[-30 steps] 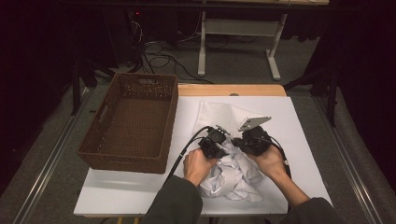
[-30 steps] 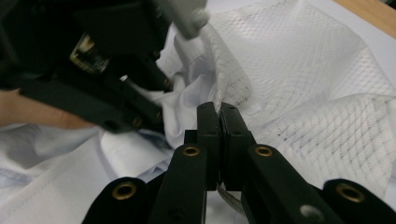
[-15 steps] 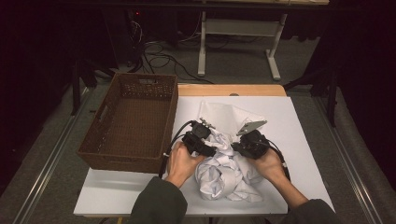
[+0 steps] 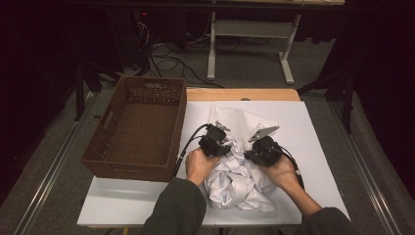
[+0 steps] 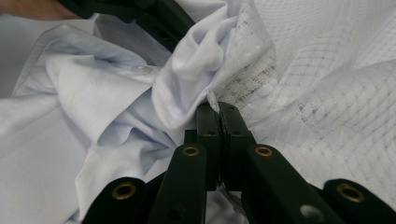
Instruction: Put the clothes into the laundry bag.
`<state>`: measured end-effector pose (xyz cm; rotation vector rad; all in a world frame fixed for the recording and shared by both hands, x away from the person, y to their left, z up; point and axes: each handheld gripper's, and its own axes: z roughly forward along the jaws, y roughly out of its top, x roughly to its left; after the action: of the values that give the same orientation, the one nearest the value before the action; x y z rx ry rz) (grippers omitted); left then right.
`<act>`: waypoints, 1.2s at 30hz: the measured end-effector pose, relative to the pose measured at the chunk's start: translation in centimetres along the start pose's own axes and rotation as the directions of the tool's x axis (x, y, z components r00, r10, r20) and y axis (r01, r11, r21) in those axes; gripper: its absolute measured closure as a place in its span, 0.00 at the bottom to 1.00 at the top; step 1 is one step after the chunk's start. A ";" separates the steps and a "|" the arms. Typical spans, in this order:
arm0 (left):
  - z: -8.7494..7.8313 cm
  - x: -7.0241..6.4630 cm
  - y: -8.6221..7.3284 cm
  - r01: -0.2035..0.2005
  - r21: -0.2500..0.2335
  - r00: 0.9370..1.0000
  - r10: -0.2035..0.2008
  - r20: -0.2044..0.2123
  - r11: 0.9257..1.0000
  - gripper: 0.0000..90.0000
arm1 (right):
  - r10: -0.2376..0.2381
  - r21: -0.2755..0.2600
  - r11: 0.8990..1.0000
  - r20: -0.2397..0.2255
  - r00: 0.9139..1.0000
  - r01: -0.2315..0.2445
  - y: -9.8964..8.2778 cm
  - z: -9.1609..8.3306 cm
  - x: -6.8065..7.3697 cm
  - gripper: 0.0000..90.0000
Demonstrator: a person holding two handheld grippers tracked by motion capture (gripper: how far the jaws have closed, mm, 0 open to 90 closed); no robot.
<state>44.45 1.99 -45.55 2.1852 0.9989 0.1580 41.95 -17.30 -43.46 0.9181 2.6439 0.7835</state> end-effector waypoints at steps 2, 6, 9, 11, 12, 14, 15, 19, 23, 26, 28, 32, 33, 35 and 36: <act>-0.7 -0.1 -0.2 -0.010 -0.006 1.000 0.010 0.016 1.000 0.94 | -0.003 -0.006 1.000 0.002 1.000 0.003 0.2 0.1 0.1 0.99; -2.3 -0.9 -0.8 -0.045 -0.008 0.996 0.045 0.073 0.999 0.95 | 0.014 -0.048 0.999 0.006 1.000 -0.014 1.1 -0.5 -0.2 0.99; -2.7 -1.8 -0.9 -0.084 0.023 0.991 0.081 0.109 0.996 0.95 | 0.011 -0.080 0.997 0.008 1.000 -0.011 1.8 -1.1 -0.6 0.99; -2.6 -2.3 -0.9 -0.100 0.041 0.989 0.095 0.114 0.994 0.95 | 0.016 -0.107 0.994 0.005 1.000 -0.016 2.6 -1.6 -0.7 0.99; -2.4 -2.4 -0.8 -0.100 0.050 0.989 0.094 0.114 0.994 0.95 | 0.016 -0.119 0.993 -0.001 1.000 -0.017 2.9 -1.7 -0.6 0.99; -1.6 -2.3 -0.6 -0.080 0.065 0.992 0.074 0.099 0.995 0.95 | 0.011 -0.134 0.991 -0.012 1.000 -0.012 3.2 -1.7 -0.2 0.99; -1.1 -2.2 -0.4 -0.060 0.069 0.995 0.054 0.087 0.996 0.95 | 0.003 -0.134 0.991 -0.015 1.000 -0.005 3.2 -1.7 0.0 0.99; 1.3 -1.7 0.4 0.015 0.069 1.000 -0.016 0.019 0.998 0.95 | -0.021 -0.129 0.992 -0.022 1.000 0.018 2.3 -1.7 0.7 0.99; 2.5 -1.3 0.7 0.042 0.066 0.999 -0.040 -0.028 0.997 0.89 | -0.029 -0.087 0.996 -0.009 1.000 0.028 1.0 -1.4 0.5 0.99; 1.5 -1.4 0.5 0.006 0.065 0.997 -0.001 -0.075 0.998 0.70 | -0.016 -0.055 0.998 -0.005 1.000 0.016 0.2 -1.0 0.0 0.99; 0.0 -1.2 0.4 -0.010 0.066 0.994 0.017 -0.106 0.998 0.59 | -0.019 -0.037 0.999 -0.001 1.000 0.019 -0.2 -0.7 -0.3 0.99; -1.9 -0.7 0.3 0.012 0.083 0.994 -0.002 -0.108 0.996 0.48 | 0.005 -0.022 1.000 -0.001 1.000 -0.005 -0.9 -0.3 -0.7 0.99; -1.9 -0.6 0.2 0.014 0.097 0.994 -0.003 -0.113 0.995 0.47 | 0.002 -0.018 1.000 0.006 1.000 -0.002 -1.1 -0.2 -0.9 0.99; -1.2 -0.3 0.0 0.025 0.129 0.993 -0.010 -0.121 0.991 0.47 | 0.014 -0.012 1.000 0.011 1.000 -0.014 -1.3 -0.3 -1.1 0.99; -0.7 -0.2 -0.2 0.037 0.137 0.992 -0.020 -0.123 0.990 0.47 | 0.023 -0.010 1.000 0.012 1.000 -0.023 -1.4 -0.3 -1.1 0.99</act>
<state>43.90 2.37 -45.13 2.3091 1.1388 0.2166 41.99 -19.07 -44.00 0.9500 2.6215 0.7926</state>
